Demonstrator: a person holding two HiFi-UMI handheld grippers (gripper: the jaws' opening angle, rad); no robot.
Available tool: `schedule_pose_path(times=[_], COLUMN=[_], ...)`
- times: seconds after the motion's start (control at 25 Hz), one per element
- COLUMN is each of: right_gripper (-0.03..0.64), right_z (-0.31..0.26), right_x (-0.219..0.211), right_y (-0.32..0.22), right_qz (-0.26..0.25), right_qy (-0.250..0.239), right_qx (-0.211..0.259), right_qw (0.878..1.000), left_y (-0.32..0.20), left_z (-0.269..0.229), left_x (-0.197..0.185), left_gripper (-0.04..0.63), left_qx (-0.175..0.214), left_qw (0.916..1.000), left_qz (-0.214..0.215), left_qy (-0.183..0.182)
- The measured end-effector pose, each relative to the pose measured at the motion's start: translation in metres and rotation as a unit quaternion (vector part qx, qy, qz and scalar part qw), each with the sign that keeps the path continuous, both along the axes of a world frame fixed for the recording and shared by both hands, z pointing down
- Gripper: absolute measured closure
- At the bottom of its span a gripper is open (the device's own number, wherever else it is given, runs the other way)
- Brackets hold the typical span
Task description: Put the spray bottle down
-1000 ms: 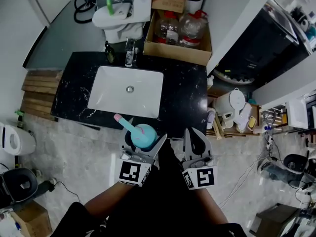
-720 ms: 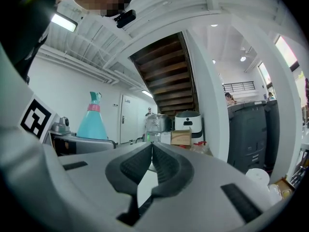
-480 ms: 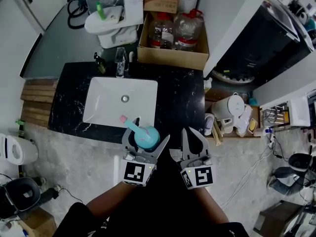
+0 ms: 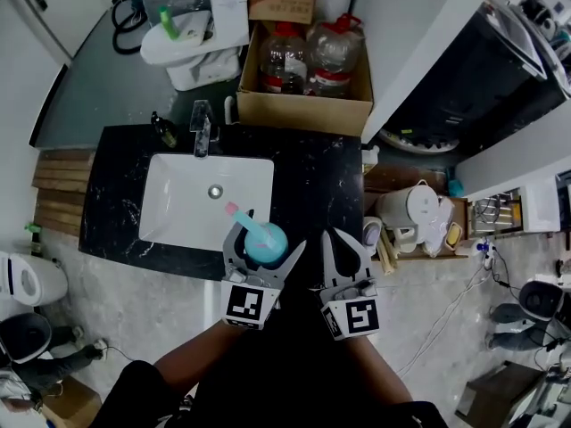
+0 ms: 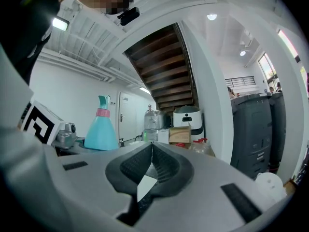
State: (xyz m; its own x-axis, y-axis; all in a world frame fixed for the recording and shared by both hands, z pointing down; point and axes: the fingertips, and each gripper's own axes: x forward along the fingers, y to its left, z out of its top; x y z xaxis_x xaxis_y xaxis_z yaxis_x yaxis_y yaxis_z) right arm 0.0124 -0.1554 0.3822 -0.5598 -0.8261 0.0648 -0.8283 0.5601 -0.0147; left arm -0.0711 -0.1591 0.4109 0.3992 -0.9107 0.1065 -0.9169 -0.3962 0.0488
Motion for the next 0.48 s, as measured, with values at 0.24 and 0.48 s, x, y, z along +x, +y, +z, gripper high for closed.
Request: schedule_pose_path(times=[0.24,0.48], right_gripper=[0.6,0.601], right_z=[0.008,0.018], right_x=[0.015,0.035], right_y=[-0.039,-0.078], right_qz=[0.013,0.026], right_qy=[0.002,0.0], right_qx=[-0.006,-0.015], right_qw=[1.0,1.0], left_y=[-0.041,-0.087], left_z=[0.016,0.031], left_x=[0.007,0.016], left_gripper=[0.127,0.127], left_qx=[-0.013,-0.012], left_qw=[0.9993,0.9989], left_qz=[0.003,-0.002], left_qy=[-0.035,-0.045])
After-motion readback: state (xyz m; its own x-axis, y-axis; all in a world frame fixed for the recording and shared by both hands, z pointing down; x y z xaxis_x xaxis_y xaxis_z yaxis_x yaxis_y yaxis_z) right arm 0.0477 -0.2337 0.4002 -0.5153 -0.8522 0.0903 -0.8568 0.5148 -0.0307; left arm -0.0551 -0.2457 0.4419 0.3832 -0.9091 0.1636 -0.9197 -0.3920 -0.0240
